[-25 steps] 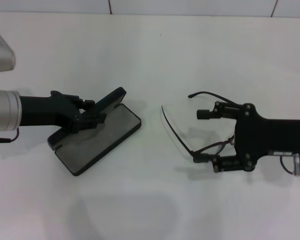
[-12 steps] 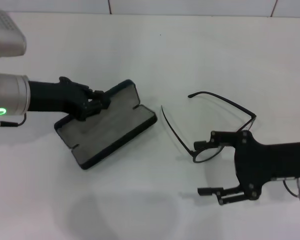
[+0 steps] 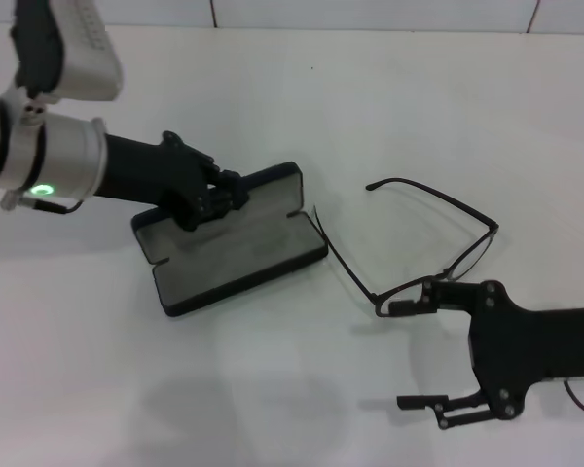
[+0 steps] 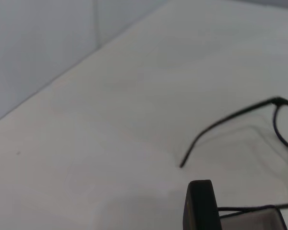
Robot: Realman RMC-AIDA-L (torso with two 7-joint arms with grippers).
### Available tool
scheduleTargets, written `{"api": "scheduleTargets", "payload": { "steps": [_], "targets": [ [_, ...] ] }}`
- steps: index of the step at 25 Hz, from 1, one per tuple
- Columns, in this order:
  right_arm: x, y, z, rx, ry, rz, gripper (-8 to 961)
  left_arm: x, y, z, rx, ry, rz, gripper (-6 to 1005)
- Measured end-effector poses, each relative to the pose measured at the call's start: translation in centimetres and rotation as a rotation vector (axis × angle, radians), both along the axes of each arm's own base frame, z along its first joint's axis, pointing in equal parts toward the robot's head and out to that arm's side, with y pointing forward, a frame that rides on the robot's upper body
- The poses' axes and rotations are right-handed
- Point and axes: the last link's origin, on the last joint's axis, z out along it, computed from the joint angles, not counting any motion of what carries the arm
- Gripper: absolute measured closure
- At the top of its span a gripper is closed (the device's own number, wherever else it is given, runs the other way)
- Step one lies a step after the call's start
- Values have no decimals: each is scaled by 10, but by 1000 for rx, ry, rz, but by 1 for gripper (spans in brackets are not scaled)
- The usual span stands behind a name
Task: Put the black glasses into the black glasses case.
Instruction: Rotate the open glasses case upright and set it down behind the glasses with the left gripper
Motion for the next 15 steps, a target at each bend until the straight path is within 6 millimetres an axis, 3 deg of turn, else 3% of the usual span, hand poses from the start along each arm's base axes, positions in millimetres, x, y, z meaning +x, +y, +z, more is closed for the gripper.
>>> {"api": "scheduleTargets", "payload": {
  "steps": [15],
  "targets": [
    [10, -15, -2, 11, 21, -16, 272, 50, 1, -41, -128, 82, -309, 793]
  ]
}}
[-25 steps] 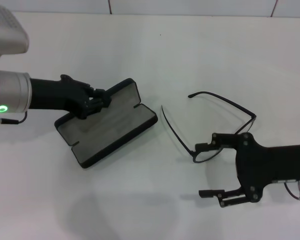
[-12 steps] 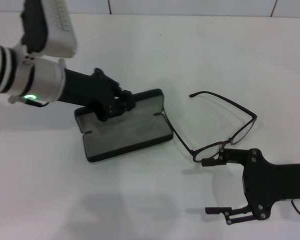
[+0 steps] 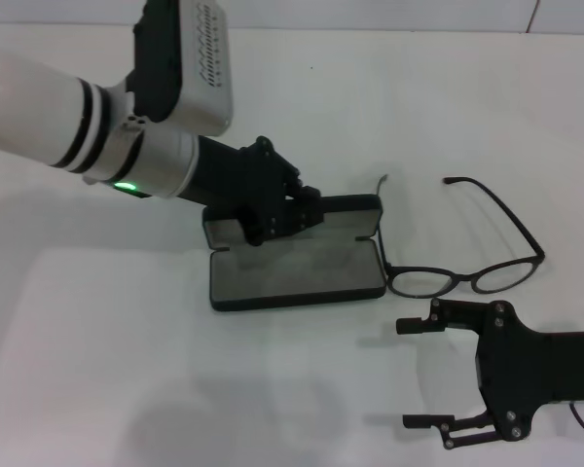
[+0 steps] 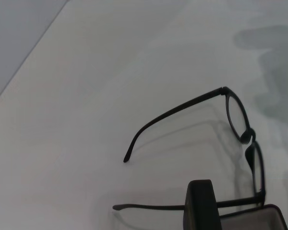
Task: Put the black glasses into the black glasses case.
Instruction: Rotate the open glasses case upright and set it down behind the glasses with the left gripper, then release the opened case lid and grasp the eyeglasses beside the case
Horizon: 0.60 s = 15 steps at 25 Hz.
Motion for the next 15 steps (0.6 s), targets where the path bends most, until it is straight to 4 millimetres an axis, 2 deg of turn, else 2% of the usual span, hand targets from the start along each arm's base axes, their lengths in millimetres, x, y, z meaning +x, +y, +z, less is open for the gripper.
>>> {"api": "scheduleTargets", "payload": {
  "steps": [5, 11, 15],
  "targets": [
    [2, -2, 0, 0, 1, -8, 278, 1, 2, -7, 32, -1, -14, 793],
    [2, -2, 1, 0, 3, -16, 285, 3, 2, -4, 45, -39, 22, 793],
    [2, 1, 3, 14, 2, -21, 290, 5, -2, 1, 38, -86, 33, 649]
  ]
}}
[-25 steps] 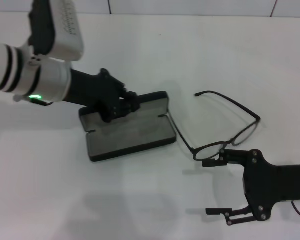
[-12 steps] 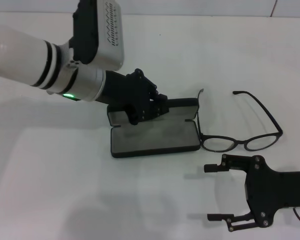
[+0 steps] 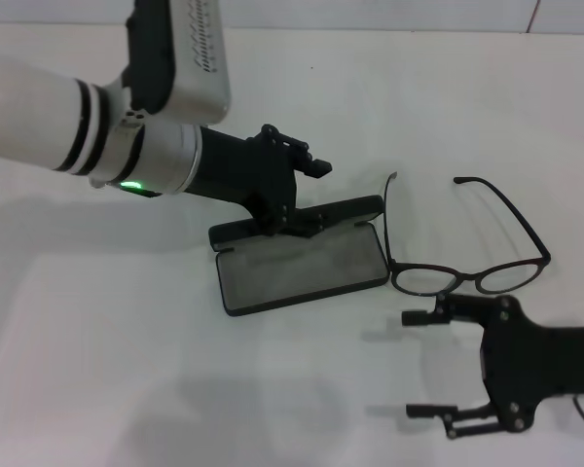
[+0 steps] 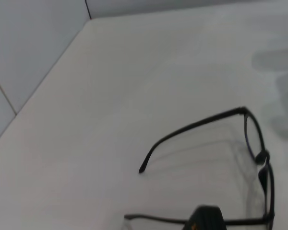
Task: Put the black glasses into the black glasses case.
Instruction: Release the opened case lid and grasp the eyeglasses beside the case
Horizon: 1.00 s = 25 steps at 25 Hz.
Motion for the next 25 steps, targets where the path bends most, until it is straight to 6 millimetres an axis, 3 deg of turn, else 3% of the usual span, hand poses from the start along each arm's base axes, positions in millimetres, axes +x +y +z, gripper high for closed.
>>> {"api": "scheduleTargets", "payload": {
  "steps": [4, 8, 13, 16, 19, 25],
  "targets": [
    [-5, 16, 14, 45, 23, -55, 295, 1, -7, 10, -5, -131, 32, 423],
    [-17, 48, 45, 47, -84, -169, 300, -8, -18, 25, 22, -331, 66, 424],
    [-41, 82, 71, 60, -472, -220, 305, -28, -34, 30, 44, -513, 114, 425],
    [-57, 93, 68, 58, -667, -228, 309, -38, -41, 28, 41, -569, 137, 425],
    [-70, 100, 53, 38, -844, -215, 313, -45, -45, 27, 37, -609, 155, 426],
    [-81, 102, 23, 60, -1025, -162, 320, -47, -45, 27, 40, -621, 164, 427]
  ]
}}
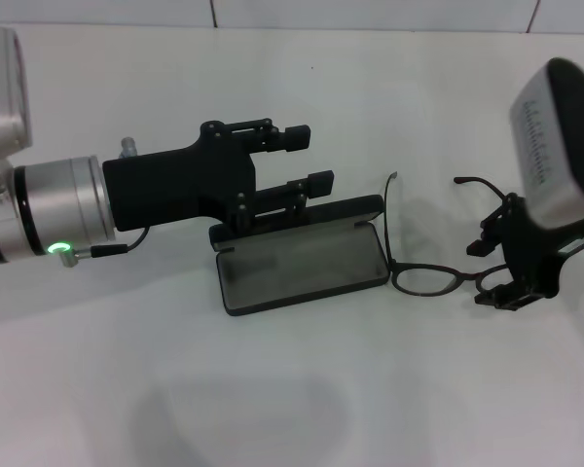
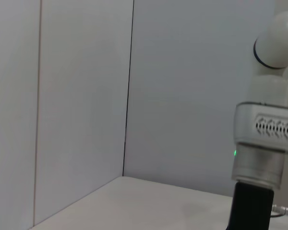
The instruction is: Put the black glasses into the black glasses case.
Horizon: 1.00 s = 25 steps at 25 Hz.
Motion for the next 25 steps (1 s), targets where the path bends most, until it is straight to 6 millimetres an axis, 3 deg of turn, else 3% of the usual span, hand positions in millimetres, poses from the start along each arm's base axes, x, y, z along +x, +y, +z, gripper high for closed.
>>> {"api": "scheduleTargets", "payload": {
  "steps": [6, 15, 25],
  "targets": [
    [-4, -1, -18, -2, -34, 52, 327, -4, -2, -1, 2, 1, 6, 428],
    [-3, -6, -38, -31, -64, 84, 483, -7, -3, -6, -8, 0, 13, 430],
    [0, -8, -28, -25, -53, 60, 840, -7, -5, -4, -14, -13, 16, 432]
  ]
}}
